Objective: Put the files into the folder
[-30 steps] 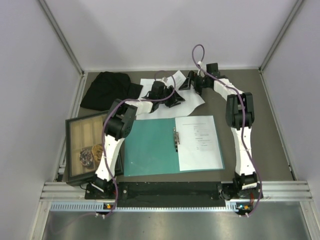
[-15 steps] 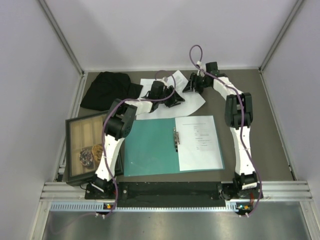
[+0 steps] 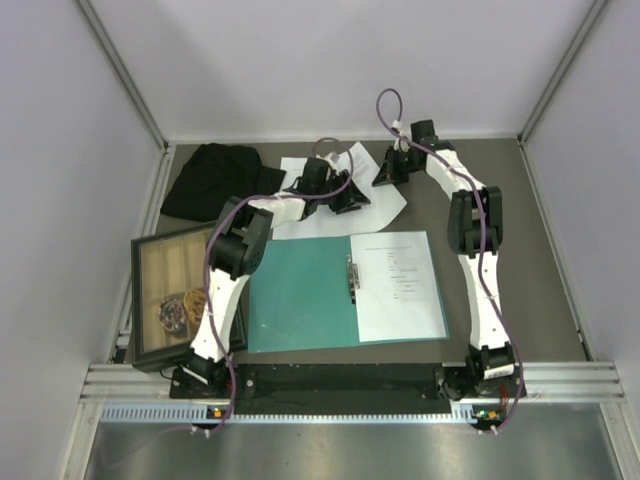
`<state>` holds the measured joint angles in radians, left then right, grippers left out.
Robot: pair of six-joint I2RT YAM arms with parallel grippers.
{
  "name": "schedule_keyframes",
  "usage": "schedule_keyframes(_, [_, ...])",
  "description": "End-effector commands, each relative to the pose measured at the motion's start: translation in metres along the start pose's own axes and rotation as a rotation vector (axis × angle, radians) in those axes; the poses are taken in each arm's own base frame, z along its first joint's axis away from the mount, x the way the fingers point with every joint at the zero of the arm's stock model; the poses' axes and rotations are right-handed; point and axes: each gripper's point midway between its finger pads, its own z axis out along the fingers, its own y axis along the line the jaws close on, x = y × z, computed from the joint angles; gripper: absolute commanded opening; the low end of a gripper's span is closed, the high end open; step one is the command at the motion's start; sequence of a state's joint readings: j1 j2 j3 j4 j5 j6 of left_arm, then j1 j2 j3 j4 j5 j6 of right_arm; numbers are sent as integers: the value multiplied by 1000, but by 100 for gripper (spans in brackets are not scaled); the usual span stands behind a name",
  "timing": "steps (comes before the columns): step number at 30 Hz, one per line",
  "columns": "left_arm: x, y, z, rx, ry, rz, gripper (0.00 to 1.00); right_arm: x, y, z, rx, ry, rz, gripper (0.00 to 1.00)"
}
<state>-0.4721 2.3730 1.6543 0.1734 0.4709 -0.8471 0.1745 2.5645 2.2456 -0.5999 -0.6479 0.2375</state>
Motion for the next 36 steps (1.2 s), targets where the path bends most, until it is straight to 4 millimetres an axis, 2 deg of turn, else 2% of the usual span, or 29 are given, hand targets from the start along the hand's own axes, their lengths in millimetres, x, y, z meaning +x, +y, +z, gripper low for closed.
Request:
schedule_keyframes(1, [31, 37, 3, -106, 118, -32, 50, -7, 10, -1, -17, -8, -35, 0])
schedule_keyframes(4, [12, 8, -7, -76, 111, 18, 55, -27, 10, -20, 83, -61, -53, 0])
schedule_keyframes(5, [0, -13, -16, -53, 89, 47, 56, -44, 19, -40, 123, -106, -80, 0])
schedule_keyframes(7, [-16, -42, -31, -23, 64, 99, 62, -63, 17, -72, 240, -167, -94, 0])
schedule_keyframes(8, [-29, -68, -46, 6, 30, 129, 64, -71, 17, -88, 282, -198, -99, 0])
schedule_keyframes(9, [-37, -81, -56, 21, 10, 147, 66, -86, 27, -124, 357, -259, -123, 0])
schedule_keyframes(10, [-40, -91, -65, 28, 3, 160, 68, -91, 32, -140, 388, -284, -134, 0])
schedule_keyframes(11, [-48, -116, -85, 60, -28, 188, 69, -95, 38, -159, 416, -307, -147, 0])
schedule_keyframes(12, [-44, -117, -92, 59, -26, 188, 69, -100, 52, -186, 448, -343, -184, 0])
schedule_keyframes(13, [-45, -125, -101, 72, -42, 199, 70, -96, 58, -200, 465, -340, -186, 0])
schedule_keyframes(14, [-48, -143, -120, 102, -71, 219, 71, -91, 62, -211, 480, -337, -184, 0])
schedule_keyframes(15, [-34, -132, -123, 87, -49, 201, 72, -87, 67, -218, 498, -335, -184, 0])
schedule_keyframes(16, [-30, -133, -130, 94, -51, 195, 72, -81, 83, -241, 508, -348, -192, 0])
schedule_keyframes(17, [-30, -147, -146, 129, -78, 215, 72, -69, 81, -244, 528, -324, -182, 0])
schedule_keyframes(18, [-13, -130, -147, 104, -48, 191, 72, -61, 90, -249, 539, -321, -184, 0])
schedule_keyframes(19, [-7, -127, -153, 104, -47, 179, 72, -54, 106, -265, 536, -343, -195, 0])
schedule_keyframes(20, [-5, -137, -166, 129, -73, 192, 73, -34, 105, -260, 549, -297, -178, 0])
schedule_keyframes(21, [15, -117, -167, 103, -40, 162, 73, -22, 112, -259, 577, -284, -186, 0])
schedule_keyframes(23, [26, -120, -185, 133, -59, 159, 73, 12, 121, -260, 590, -231, -189, 0])
schedule_keyframes(24, [42, -100, -186, 103, -40, 136, 74, 23, 125, -258, 591, -216, -184, 0])
schedule_keyframes(26, [51, -99, -201, 106, -59, 131, 74, 55, 134, -258, 572, -186, -175, 0])
schedule_keyframes(27, [63, -87, -203, 98, -47, 116, 74, 63, 147, -255, 516, -190, -165, 0])
schedule_keyframes(29, [73, -87, -214, 105, -44, 112, 74, 87, 168, -257, 427, -184, -189, 0])
schedule_keyframes(30, [83, -76, -216, 85, -30, 101, 74, 93, 177, -256, 391, -182, -200, 0])
schedule_keyframes(31, [86, -79, -223, 91, -40, 104, 75, 100, 184, -257, 354, -178, -208, 0])
schedule_keyframes(32, [95, -67, -224, 72, -30, 88, 75, 114, 188, -253, 310, -151, -200, 0])
schedule_keyframes(33, [99, -65, -226, 70, -32, 77, 75, 119, 207, -259, 214, -163, -211, 0])
schedule_keyframes(34, [100, -66, -230, 81, -46, 80, 75, 132, 207, -256, 181, -141, -207, 0])
schedule_keyframes(36, [110, -54, -231, 60, -37, 58, 75, 141, 223, -264, 101, -148, -193, 0])
